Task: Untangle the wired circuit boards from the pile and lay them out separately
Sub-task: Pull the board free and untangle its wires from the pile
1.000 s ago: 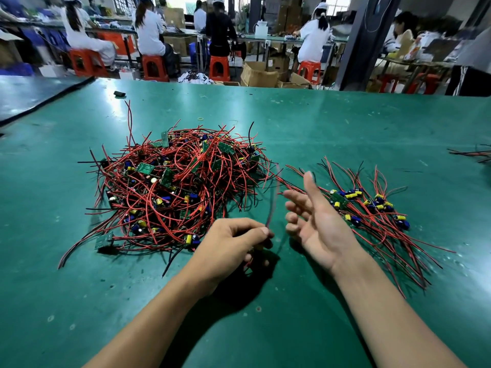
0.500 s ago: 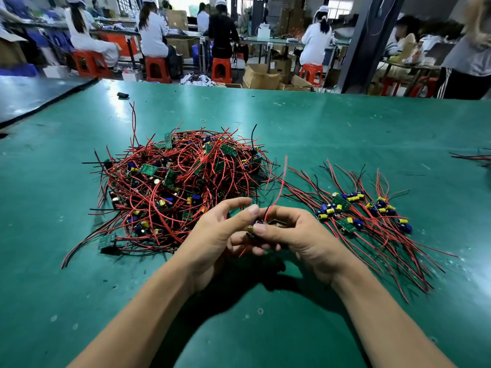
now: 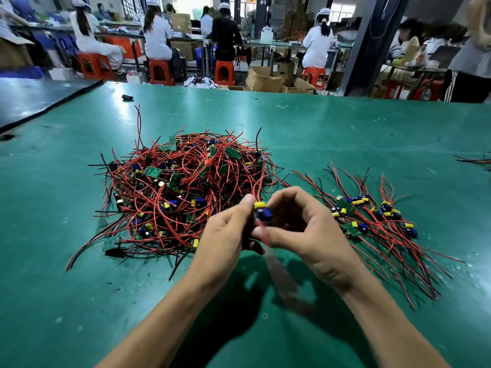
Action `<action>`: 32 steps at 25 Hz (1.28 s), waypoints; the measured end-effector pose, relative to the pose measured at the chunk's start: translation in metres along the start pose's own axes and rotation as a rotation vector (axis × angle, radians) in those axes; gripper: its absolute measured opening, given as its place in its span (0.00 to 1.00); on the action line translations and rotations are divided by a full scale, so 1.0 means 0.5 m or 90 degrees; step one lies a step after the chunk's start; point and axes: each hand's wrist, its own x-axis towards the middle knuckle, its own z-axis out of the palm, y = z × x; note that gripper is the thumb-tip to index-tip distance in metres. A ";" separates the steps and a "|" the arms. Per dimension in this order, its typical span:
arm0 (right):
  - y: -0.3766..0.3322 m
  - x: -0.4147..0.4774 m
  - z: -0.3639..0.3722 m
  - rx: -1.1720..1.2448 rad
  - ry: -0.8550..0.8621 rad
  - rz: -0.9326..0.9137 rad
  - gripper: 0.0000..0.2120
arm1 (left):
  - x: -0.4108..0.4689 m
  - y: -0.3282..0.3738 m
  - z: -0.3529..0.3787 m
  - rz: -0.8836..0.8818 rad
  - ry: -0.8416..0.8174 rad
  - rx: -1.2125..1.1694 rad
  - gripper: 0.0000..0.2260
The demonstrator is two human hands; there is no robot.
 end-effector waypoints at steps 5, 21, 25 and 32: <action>-0.011 -0.003 -0.024 -0.044 -0.077 0.046 0.10 | 0.008 0.003 -0.021 -0.123 -0.051 -0.124 0.13; 0.042 0.008 -0.013 0.051 0.092 0.249 0.08 | 0.001 -0.026 -0.023 -0.160 -0.081 -0.065 0.08; 0.042 0.004 -0.012 0.089 0.078 0.293 0.13 | 0.001 -0.034 -0.020 -0.149 -0.081 0.011 0.10; 0.043 0.002 -0.011 0.064 0.021 0.272 0.09 | 0.000 -0.041 -0.027 -0.122 -0.135 0.037 0.10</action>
